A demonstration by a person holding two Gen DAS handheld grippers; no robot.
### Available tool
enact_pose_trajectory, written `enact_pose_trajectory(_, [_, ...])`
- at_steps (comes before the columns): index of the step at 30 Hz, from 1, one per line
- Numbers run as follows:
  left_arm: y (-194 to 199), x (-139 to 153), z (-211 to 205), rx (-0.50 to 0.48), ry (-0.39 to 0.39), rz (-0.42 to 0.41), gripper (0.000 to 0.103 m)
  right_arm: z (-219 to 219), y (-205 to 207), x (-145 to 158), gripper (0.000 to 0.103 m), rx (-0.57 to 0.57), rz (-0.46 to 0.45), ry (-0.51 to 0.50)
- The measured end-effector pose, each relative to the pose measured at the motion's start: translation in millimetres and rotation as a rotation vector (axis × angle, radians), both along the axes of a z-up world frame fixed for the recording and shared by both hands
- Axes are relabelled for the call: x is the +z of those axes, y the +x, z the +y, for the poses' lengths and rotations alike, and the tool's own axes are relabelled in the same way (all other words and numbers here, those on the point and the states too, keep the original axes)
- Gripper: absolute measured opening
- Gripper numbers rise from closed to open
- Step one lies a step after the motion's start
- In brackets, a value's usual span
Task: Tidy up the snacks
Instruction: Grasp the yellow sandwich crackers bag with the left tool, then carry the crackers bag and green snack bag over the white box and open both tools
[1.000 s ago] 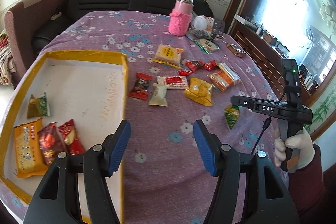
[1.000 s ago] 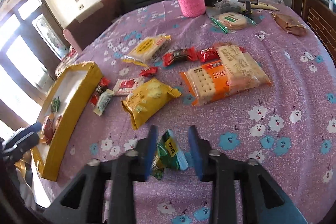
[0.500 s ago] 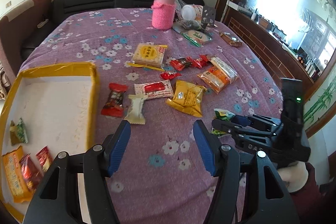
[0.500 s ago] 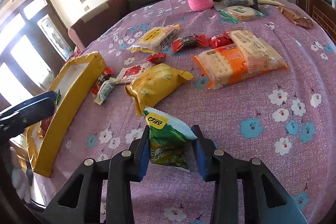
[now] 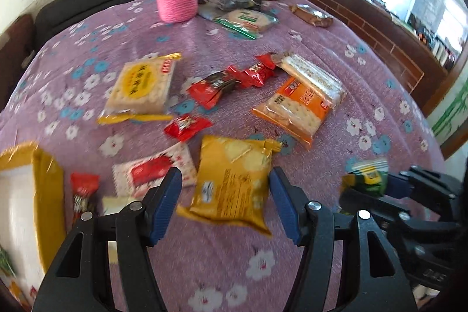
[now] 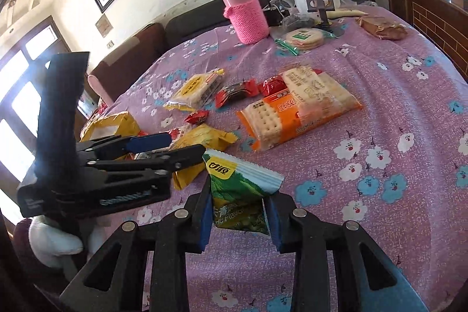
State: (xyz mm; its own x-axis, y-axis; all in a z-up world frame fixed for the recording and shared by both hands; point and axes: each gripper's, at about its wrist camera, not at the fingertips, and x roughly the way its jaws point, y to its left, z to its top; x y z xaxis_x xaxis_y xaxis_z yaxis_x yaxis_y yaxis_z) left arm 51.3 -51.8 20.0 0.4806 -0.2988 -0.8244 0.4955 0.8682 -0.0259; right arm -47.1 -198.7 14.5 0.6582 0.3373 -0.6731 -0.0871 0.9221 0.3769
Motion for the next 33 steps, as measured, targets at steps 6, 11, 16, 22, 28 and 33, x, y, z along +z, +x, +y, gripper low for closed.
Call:
enact_pose_trajectory(6, [-0.1,-12.1,-14.9,-0.036,0.055,-0.026,0.06,-0.8,1.2,-1.9,0.033,-0.008,0.003,0.003])
enact_pose_trajectory(11, [-10.0,-6.4,-14.1,-0.001,0.07,-0.068,0.042,-0.2,2.8,-4.8,0.032,-0.008,0.012,-0.004])
enact_pose_trajectory(16, [-30.8,16.8,7.0,0.045,-0.007,-0.095,0.042,-0.1,0.7,-1.8,0.033,-0.004,-0.015,0.003])
enact_pose_trajectory(22, [-69.8,55.4,66.2,0.127,-0.087,-0.159,0.042,10.3,-5.6,4.9,0.033,0.013,-0.081,-0.046])
enact_pose_trajectory(28, [-92.4,72.5,160.0,0.295,-0.074,-0.215,0.042,24.3,-9.0,11.0,0.032,0.03,-0.114,-0.072])
enact_pose_trajectory(33, [-97.0,81.9,236.3,0.435,-0.079,-0.223,0.043,62.8,-17.7,41.9,0.032,0.123,-0.117,-0.012])
